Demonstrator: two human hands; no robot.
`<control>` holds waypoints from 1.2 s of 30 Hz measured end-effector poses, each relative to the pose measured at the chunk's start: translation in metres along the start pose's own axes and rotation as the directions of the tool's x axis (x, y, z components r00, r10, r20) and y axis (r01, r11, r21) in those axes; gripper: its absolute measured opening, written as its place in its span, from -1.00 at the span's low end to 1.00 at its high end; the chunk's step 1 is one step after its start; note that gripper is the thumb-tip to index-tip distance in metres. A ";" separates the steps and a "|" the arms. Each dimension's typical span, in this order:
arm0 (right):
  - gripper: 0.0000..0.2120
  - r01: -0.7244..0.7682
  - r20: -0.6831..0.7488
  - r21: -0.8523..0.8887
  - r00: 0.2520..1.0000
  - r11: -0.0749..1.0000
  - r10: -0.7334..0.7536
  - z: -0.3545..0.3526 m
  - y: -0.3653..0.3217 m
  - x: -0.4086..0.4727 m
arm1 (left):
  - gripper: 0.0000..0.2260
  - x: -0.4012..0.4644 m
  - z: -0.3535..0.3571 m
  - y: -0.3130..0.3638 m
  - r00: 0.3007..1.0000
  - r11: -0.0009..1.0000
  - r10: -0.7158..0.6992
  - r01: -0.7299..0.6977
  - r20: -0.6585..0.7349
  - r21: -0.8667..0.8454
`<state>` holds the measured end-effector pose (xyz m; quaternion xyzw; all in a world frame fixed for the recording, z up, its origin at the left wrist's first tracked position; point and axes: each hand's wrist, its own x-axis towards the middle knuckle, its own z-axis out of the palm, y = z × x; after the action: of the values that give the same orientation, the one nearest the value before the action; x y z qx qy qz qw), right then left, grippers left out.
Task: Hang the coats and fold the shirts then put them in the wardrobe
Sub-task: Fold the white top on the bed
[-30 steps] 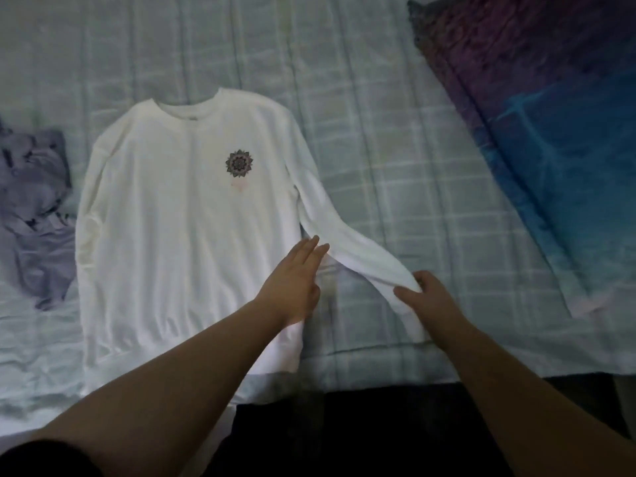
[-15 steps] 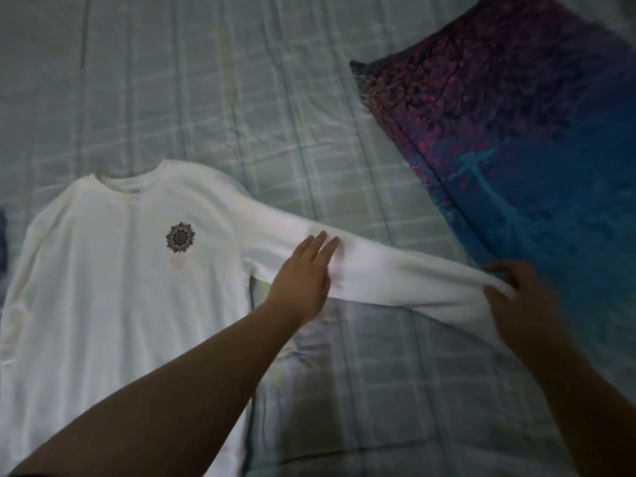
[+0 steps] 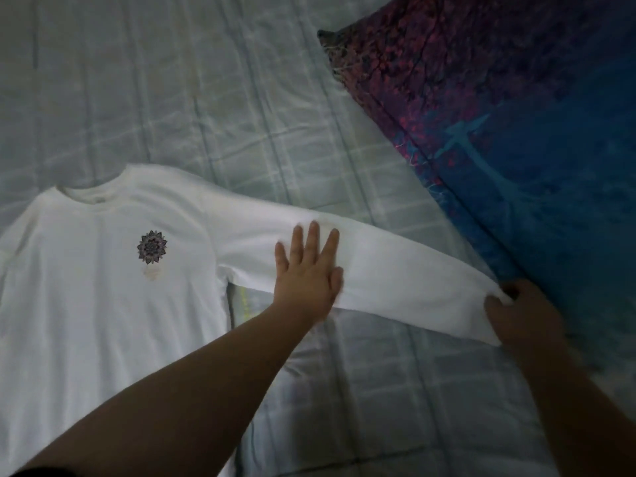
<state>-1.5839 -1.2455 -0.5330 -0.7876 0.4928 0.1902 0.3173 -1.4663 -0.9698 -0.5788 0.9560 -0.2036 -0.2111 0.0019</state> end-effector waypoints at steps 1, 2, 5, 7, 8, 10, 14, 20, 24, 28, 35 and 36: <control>-0.66 -0.004 0.006 0.025 1.000 1.000 0.004 -0.001 0.001 -0.001 | -0.44 0.001 0.002 0.002 1.000 1.000 -0.013 0.013 0.010 -0.001; -0.67 0.000 0.006 0.059 1.000 0.998 0.000 -0.001 0.003 0.000 | -0.43 0.002 0.005 0.002 1.000 1.000 -0.021 0.021 0.021 -0.001; -0.75 0.019 -0.006 0.248 1.000 0.969 -0.018 -0.005 0.004 -0.007 | -0.43 0.002 0.009 0.003 1.000 1.000 -0.014 0.014 0.004 0.009; -0.87 0.020 -0.012 0.446 1.000 0.895 -0.017 -0.008 0.002 -0.017 | -0.43 0.000 0.008 0.003 1.000 1.000 -0.011 0.010 -0.028 -0.021; -0.92 0.009 -0.011 0.521 1.000 0.854 -0.003 -0.008 -0.001 -0.023 | -0.43 -0.002 0.006 0.003 0.999 0.999 0.003 -0.005 -0.043 -0.046; -0.91 0.022 -0.018 0.602 1.000 0.798 -0.014 -0.006 -0.013 -0.041 | -0.45 -0.008 -0.001 0.003 0.990 0.986 0.081 -0.097 -0.113 -0.139; -0.88 0.124 -0.039 0.711 0.990 0.692 -0.138 0.013 -0.060 -0.091 | -0.58 -0.031 -0.037 0.010 0.934 0.727 0.134 -0.320 -0.332 -0.607; -0.94 0.249 0.009 0.759 0.920 0.602 -0.392 0.080 -0.174 -0.190 | -0.75 -0.091 -0.107 -0.052 0.968 0.136 0.033 -0.250 -0.248 -0.959; -0.83 0.301 0.110 0.761 0.814 0.575 -0.571 0.149 -0.253 -0.272 | -0.77 -0.118 -0.127 -0.173 0.988 -0.231 -0.102 -0.137 -0.115 -0.963; -0.70 0.335 0.140 0.738 0.773 0.585 -0.619 0.245 -0.321 -0.350 | -0.58 -0.150 -0.130 -0.309 0.993 -0.461 -0.119 -0.074 -0.021 -0.884; -0.58 0.632 0.135 0.305 0.712 0.712 -0.689 0.389 -0.364 -0.395 | -0.67 -0.152 -0.070 -0.485 0.918 -0.553 -0.299 0.055 0.259 -0.832; -0.58 0.673 0.132 0.210 0.699 0.709 -0.702 0.400 -0.358 -0.393 | -0.68 -0.150 -0.062 -0.501 0.916 -0.494 -0.296 0.096 0.271 -0.864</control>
<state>-1.4307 -0.6012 -0.4706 -0.8655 0.1397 0.1001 0.4704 -1.3707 -0.4574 -0.5073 0.5282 0.2639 -0.2202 0.7764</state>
